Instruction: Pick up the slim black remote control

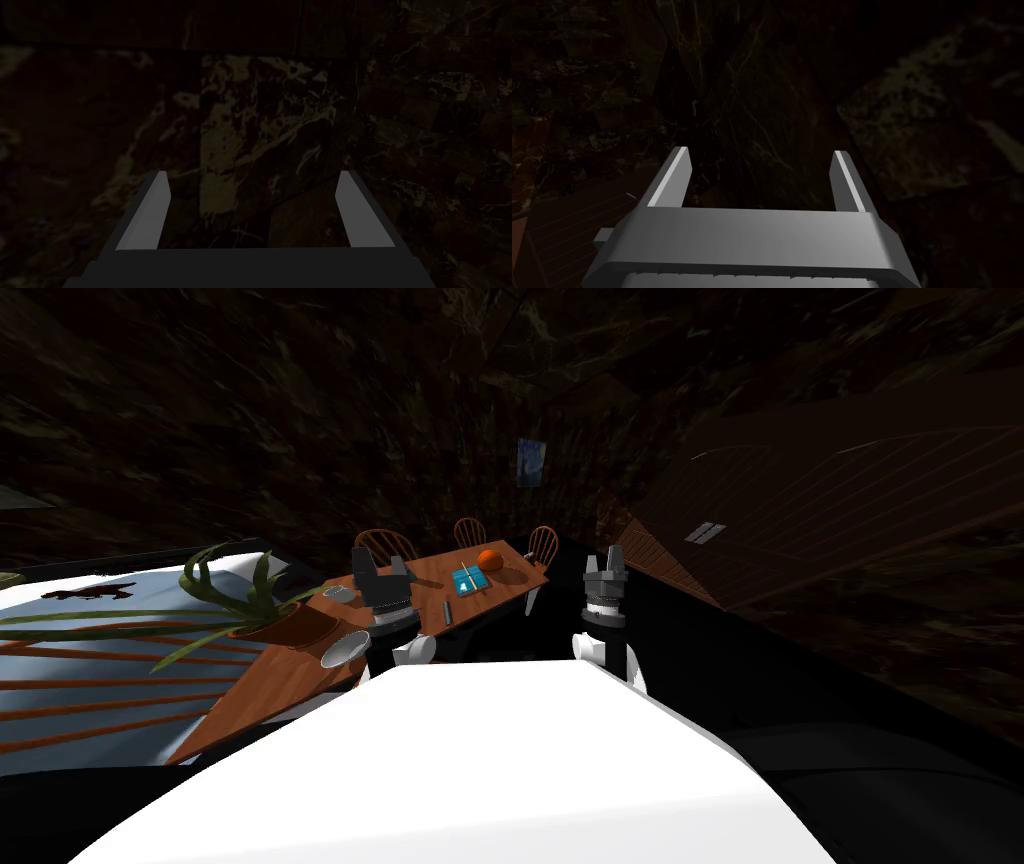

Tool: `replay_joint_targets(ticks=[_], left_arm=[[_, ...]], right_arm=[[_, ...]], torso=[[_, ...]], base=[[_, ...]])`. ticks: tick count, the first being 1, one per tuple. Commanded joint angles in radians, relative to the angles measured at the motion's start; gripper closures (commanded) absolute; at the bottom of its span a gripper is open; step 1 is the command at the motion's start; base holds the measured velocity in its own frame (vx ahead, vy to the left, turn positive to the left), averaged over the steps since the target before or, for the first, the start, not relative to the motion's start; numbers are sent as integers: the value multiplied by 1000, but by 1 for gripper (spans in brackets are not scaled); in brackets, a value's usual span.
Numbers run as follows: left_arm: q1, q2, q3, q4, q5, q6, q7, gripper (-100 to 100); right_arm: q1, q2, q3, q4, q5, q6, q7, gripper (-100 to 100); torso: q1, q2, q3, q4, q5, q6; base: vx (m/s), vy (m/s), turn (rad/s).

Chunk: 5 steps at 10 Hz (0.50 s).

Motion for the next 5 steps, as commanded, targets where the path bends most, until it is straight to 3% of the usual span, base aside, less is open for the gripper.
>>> replay_joint_targets(ticks=[1, 5], left_arm=[[13, 39, -8, 10, 12, 1, 1, -100], [82, 154, -51, 63, 83, 13, 8, -100]], right_arm=[[0, 0, 0, 0, 0, 0, 0, 0], [0, 0, 0, 0, 0, 0, 0, 0]], torso=[[0, 0, 0, 0, 0, 0], [-3, 3, 1, 0, -1, 0]], base=[[-10, -16, -66], [-31, -48, -147]])
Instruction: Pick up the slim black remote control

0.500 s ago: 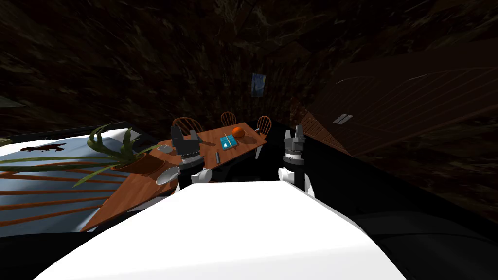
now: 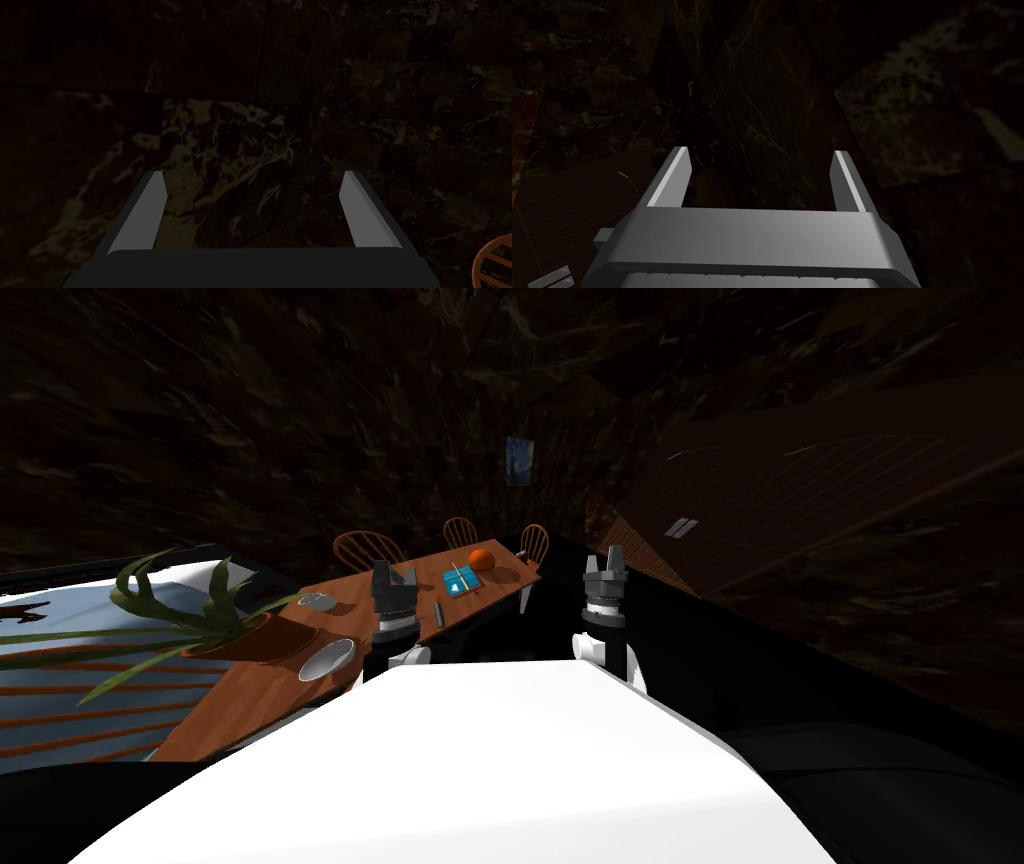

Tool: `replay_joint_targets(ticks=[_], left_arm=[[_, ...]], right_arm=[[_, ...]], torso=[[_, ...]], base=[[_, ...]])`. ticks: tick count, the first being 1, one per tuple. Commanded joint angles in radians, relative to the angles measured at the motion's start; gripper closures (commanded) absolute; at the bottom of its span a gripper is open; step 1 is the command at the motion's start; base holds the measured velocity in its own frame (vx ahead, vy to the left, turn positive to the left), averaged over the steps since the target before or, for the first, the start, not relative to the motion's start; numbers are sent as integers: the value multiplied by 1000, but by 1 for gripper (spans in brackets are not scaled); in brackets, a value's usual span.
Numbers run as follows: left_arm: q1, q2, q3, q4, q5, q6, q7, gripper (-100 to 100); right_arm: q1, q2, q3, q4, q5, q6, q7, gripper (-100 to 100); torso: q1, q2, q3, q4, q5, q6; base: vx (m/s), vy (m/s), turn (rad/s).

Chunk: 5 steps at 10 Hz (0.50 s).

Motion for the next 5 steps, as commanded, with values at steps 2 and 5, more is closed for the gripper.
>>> replay_joint_targets(ticks=[2, 5], left_arm=[[61, 72, -49, 52, 64, 18, 1, -100], [118, 131, -89, 97, 124, 38, 4, -100]], right_arm=[[0, 0, 0, 0, 0, 0, 0, 0], [0, 0, 0, 0, 0, 0, 0, 0]], torso=[[-1, 0, 0, 0, 0, 0], [-1, 0, 0, 0, 0, 0]], base=[[-50, -80, -223], [-38, -66, -157]])
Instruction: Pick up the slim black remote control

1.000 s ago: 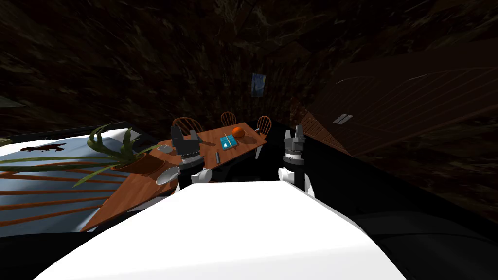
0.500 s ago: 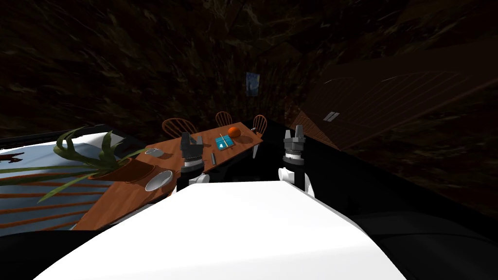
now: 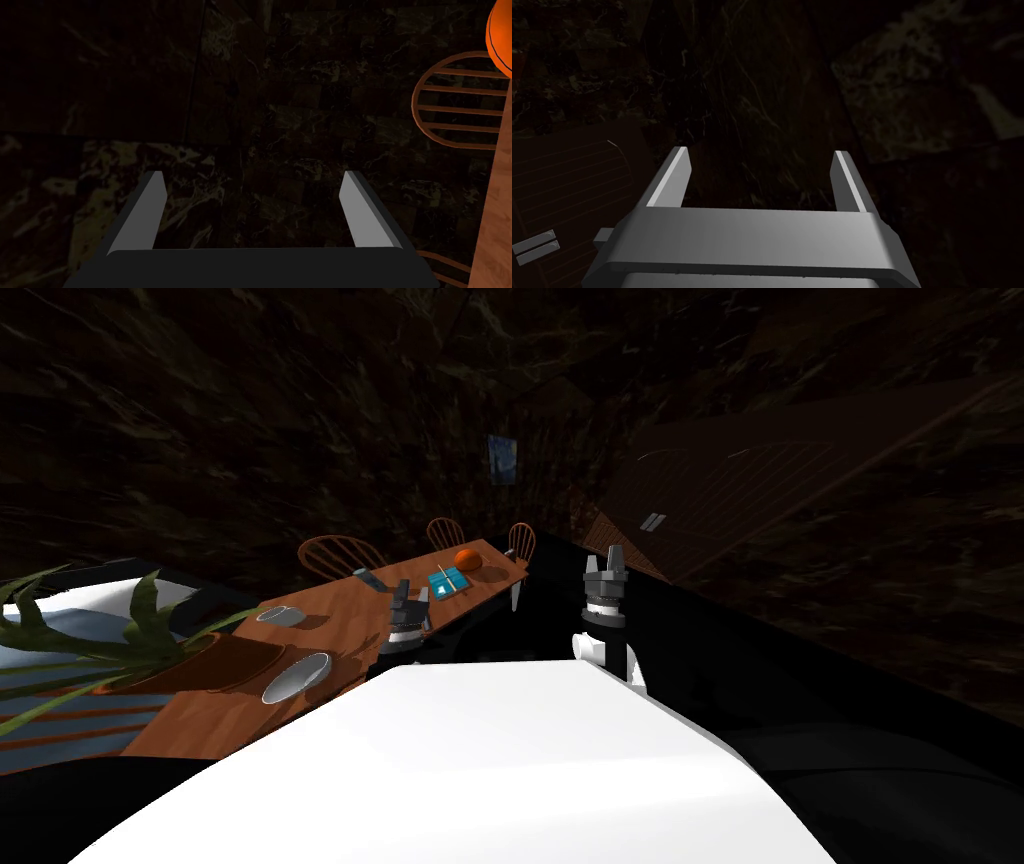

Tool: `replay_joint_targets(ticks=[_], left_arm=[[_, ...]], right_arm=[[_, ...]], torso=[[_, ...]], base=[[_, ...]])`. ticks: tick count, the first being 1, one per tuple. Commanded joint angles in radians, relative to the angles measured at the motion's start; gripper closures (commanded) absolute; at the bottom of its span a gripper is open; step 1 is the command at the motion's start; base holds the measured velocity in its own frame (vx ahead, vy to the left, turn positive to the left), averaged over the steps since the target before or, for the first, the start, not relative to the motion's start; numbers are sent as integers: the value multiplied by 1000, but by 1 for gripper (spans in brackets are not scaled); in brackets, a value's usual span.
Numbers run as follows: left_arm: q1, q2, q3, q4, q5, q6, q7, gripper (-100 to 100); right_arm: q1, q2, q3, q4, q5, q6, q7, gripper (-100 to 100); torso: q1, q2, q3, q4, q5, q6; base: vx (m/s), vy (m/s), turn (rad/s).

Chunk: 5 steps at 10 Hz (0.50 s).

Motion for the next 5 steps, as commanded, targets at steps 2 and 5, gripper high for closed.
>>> replay_joint_targets(ticks=[2, 5], left_arm=[[73, 81, -59, 63, 83, 38, 2, -100], [130, 141, -107, 116, 156, 73, 3, -100]], right_arm=[[0, 0, 0, 0, 0, 0, 0, 0], [0, 0, 0, 0, 0, 0, 0, 0]], torso=[[-1, 0, 0, 0, 0, 0], [1, -2, -1, 0, 0, 0]], base=[[-35, -92, -275], [-15, -57, -201]])
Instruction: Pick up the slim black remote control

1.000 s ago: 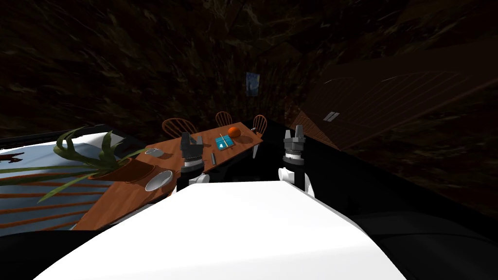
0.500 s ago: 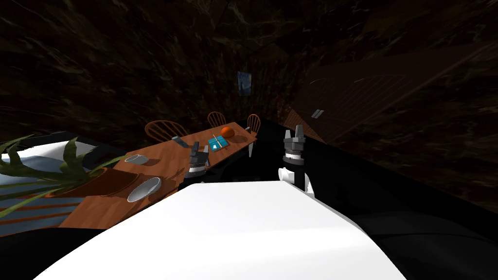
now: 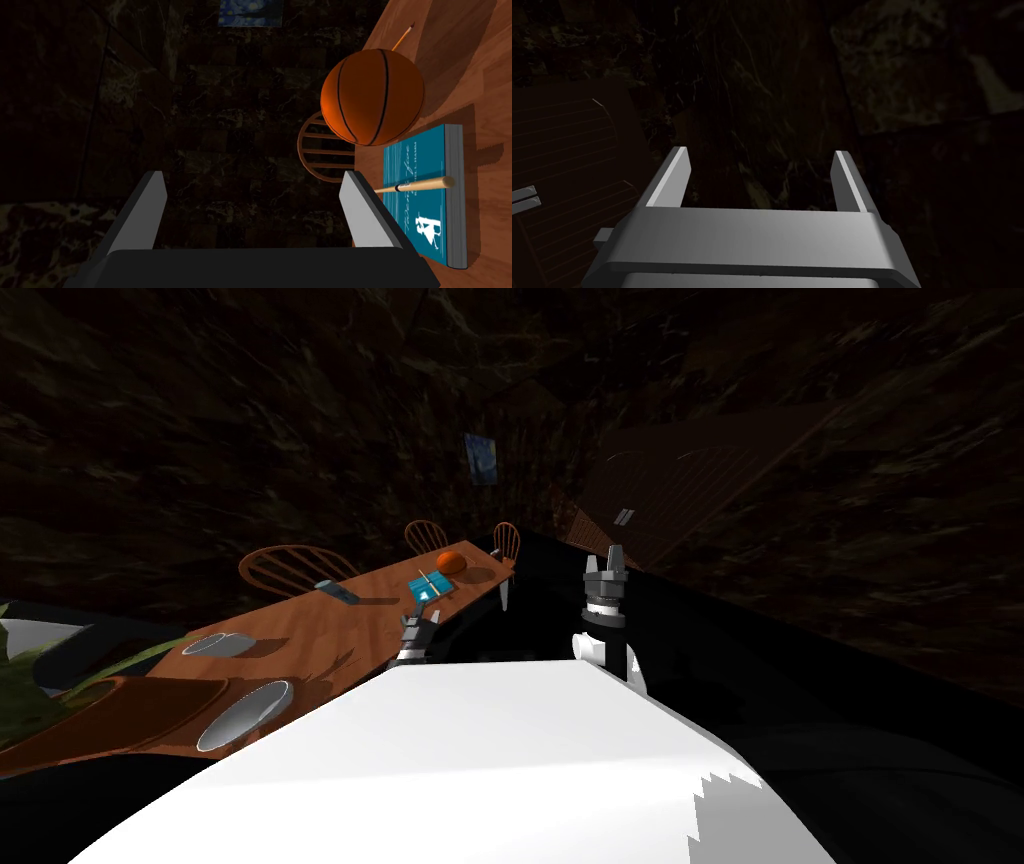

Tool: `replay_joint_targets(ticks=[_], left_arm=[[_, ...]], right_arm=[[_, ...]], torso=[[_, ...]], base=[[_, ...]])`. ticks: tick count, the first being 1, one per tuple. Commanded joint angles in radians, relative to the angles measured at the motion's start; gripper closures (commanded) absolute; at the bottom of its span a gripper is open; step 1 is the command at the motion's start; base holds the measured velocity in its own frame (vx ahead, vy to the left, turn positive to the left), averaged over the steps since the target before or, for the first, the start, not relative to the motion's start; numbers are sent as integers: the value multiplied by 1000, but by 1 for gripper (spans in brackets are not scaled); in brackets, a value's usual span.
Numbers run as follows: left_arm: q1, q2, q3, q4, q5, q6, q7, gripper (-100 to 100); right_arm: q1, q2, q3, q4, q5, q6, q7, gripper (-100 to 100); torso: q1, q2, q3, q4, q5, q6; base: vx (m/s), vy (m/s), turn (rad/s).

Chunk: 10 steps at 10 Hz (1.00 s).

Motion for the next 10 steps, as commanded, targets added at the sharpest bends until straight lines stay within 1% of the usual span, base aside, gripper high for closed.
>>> replay_joint_targets(ticks=[1, 2, 3, 4, 5, 6, 7, 8, 9, 10], left_arm=[[14, 39, -4, 26, 37, 6, 12, -100], [42, 75, -28, 53, 73, 26, 11, -100], [69, 106, -53, 80, 102, 48, 11, -100], [69, 111, -53, 80, 115, 48, 11, -100], [94, 149, -79, 107, 155, 72, 9, -100], [119, 182, -104, 133, 186, 98, 7, -100], [119, 186, -104, 133, 195, 98, 7, -100], [142, 224, -130, 159, 234, 126, 5, -100], [142, 224, -130, 159, 234, 126, 5, -100], [163, 262, -155, 184, 273, 156, 2, -100]], right_arm=[[0, 0, 0, 0, 0, 0, 0, 0], [0, 0, 0, 0, 0, 0, 0, 0], [0, 0, 0, 0, 0, 0, 0, 0], [0, 0, 0, 0, 0, 0, 0, 0], [0, 0, 0, 0, 0, 0, 0, 0], [0, 0, 0, 0, 0, 0, 0, 0], [0, 0, 0, 0, 0, 0, 0, 0], [0, 0, 0, 0, 0, 0, 0, 0], [0, 0, 0, 0, 0, 0, 0, 0], [0, 0, 0, 0, 0, 0, 0, 0]], torso=[[0, 0, 0, 0, 0, 0], [1, 0, 0, 0, 0, 0], [2, -1, 0, 0, 0, 0], [1, -1, 0, 0, 0, 0], [2, -1, 0, 0, 0, -1], [2, -1, 0, 0, 0, 0], [2, -1, -1, 0, 0, 0], [3, -1, -1, 0, 0, -1], [3, -1, 0, 0, 0, 0], [3, -1, 0, 0, 1, -1]], base=[[-14, -48, -105], [-3, -43, -209], [-4, -51, -317], [-2, -36, -111], [1, -39, -216], [6, -51, -356], [4, -25, -95], [2, -27, -200], [2, -17, -96], [5, -22, -199]])
